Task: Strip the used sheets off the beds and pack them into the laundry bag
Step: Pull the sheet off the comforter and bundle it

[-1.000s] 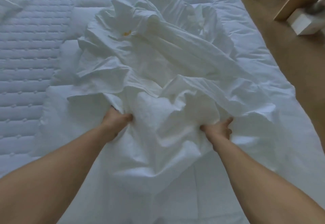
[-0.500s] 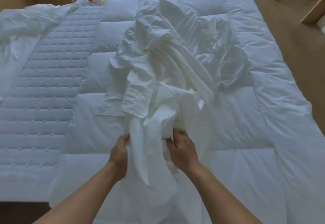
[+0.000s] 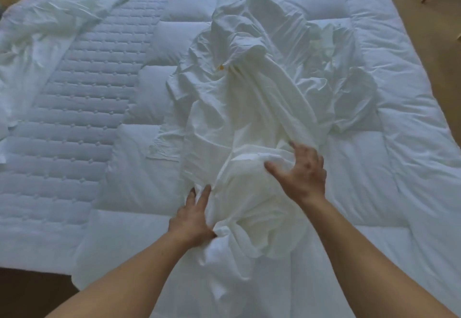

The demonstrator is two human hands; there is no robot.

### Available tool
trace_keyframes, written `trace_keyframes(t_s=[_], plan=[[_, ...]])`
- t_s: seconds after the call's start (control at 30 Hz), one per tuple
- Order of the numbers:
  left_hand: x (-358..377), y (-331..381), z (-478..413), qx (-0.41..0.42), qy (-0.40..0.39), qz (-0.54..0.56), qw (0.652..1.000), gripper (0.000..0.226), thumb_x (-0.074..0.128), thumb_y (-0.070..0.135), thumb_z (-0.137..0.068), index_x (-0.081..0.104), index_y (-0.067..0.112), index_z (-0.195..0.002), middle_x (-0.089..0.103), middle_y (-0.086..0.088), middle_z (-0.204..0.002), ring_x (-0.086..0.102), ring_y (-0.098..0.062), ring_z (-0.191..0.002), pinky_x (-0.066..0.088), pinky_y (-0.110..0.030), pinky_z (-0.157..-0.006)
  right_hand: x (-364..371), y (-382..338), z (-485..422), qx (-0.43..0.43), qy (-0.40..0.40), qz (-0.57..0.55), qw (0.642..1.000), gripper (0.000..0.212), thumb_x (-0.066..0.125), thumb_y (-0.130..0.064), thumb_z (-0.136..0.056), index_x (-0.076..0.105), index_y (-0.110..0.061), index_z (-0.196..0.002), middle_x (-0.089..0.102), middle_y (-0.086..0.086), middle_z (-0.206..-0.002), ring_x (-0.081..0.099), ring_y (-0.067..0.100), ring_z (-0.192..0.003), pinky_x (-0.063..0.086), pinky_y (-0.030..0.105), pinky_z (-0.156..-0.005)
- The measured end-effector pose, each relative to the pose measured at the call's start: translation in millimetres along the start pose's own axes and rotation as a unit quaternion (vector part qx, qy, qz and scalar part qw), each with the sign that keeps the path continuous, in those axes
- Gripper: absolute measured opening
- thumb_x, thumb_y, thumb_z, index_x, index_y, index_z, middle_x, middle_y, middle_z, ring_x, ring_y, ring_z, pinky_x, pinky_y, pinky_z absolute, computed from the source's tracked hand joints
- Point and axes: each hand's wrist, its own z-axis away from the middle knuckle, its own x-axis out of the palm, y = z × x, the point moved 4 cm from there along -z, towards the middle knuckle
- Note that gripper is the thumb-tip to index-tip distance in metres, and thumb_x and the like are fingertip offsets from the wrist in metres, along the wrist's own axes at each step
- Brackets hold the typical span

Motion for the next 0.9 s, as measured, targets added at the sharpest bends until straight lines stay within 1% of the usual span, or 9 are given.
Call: trace_keyframes(t_s=[0.07,0.13,0.2,0.27,0.37,0.6,0.77,0.83,0.9], plan=[[6,-7,-6,0.009,-0.025,-0.014,1.0,0.122,0.074,0.066,-0.072,-0.011,0.043,-0.156,-0.006,-0.005,-0.167,0.034,-0.035,-0.143,0.039,-0.048,-0.111,24,22,-25,0.104,-0.109,0.001,0.989,0.121,0.072,-0.076,-0.067,0.007,-0.034,-0.159,0.005,0.003,-0.167,0.004,0.028,-0.153,0.019,0.058,-0.117],[1,-10,-12,0.039,-0.042,0.071,0.996,0.108,0.077,0.056,-0.076,0.01,0.037,-0.158,0.017,-0.006,-0.164,0.038,-0.029,-0.142,0.038,-0.041,-0.112,49,32,-35,0.166,-0.168,-0.095,0.967,0.141,0.083,-0.069,-0.059,-0.012,-0.037,-0.158,-0.008,0.006,-0.167,0.001,0.028,-0.155,0.016,0.054,-0.122],[-21,-11,-15,0.023,-0.039,0.278,0.959,0.068,0.076,0.036,-0.083,0.048,0.028,-0.145,0.053,0.0,-0.141,0.052,-0.02,-0.13,0.041,-0.029,-0.103,70,31,-32,0.188,-0.177,-0.16,0.953,0.14,0.09,-0.049,-0.064,-0.013,-0.033,-0.158,0.016,0.014,-0.163,0.029,0.032,-0.148,0.03,0.045,-0.119],[-50,-20,-20,-0.025,0.064,0.381,0.922,0.041,0.068,0.036,-0.083,0.07,0.019,-0.12,0.068,-0.004,-0.122,0.061,-0.024,-0.118,0.044,-0.028,-0.093,83,18,-21,0.164,-0.168,-0.215,0.948,0.112,0.086,-0.027,-0.074,0.012,-0.027,-0.159,0.05,0.013,-0.143,0.053,0.034,-0.13,0.044,0.042,-0.107],[-92,-31,-28,-0.064,0.234,0.374,0.895,0.078,0.053,0.059,-0.067,0.061,0.012,-0.129,0.056,-0.015,-0.137,0.055,-0.033,-0.122,0.043,-0.04,-0.104,76,-22,13,0.016,-0.132,-0.195,0.972,0.061,0.076,-0.022,-0.079,0.055,-0.022,-0.136,0.071,0.008,-0.112,0.067,0.029,-0.104,0.05,0.035,-0.087],[-132,-6,-69,-0.012,0.182,0.52,0.835,0.098,0.048,0.079,-0.078,0.028,0.024,-0.156,0.033,-0.005,-0.159,0.034,-0.028,-0.143,0.03,-0.05,-0.115,76,-24,122,-0.187,-0.137,-0.153,0.961,0.051,0.053,-0.039,-0.078,0.039,-0.04,-0.127,0.058,-0.007,-0.068,0.059,0.02,-0.066,0.039,0.026,-0.059],[-117,25,-90,0.014,0.112,0.498,0.86,0.13,0.075,0.082,-0.051,0.025,0.022,-0.155,0.044,0.0,-0.151,0.044,-0.026,-0.138,0.036,-0.045,-0.114,119,27,155,-0.306,-0.229,0.026,0.924,0.047,0.06,-0.047,-0.072,0.053,-0.039,-0.117,0.068,-0.014,-0.08,0.065,0.012,-0.068,0.046,0.022,-0.059],[-100,29,-95,0.011,0.08,0.407,0.91,0.116,0.087,0.054,-0.061,0.024,0.02,-0.152,0.051,0.001,-0.139,0.052,-0.025,-0.128,0.047,-0.036,-0.103,119,21,149,-0.301,-0.255,0.044,0.918,0.047,0.054,-0.064,-0.079,0.059,-0.038,-0.118,0.07,-0.013,-0.088,0.065,0.014,-0.083,0.047,0.022,-0.073],[-87,25,-97,0.003,0.076,0.305,0.949,0.082,0.079,0.025,-0.075,0.037,0.013,-0.144,0.059,-0.006,-0.128,0.06,-0.031,-0.115,0.054,-0.037,-0.09,106,7,125,-0.21,-0.305,-0.001,0.929,0.085,0.024,-0.095,-0.075,0.07,-0.029,-0.101,0.069,-0.004,-0.097,0.058,0.018,-0.099,0.045,0.031,-0.088]])
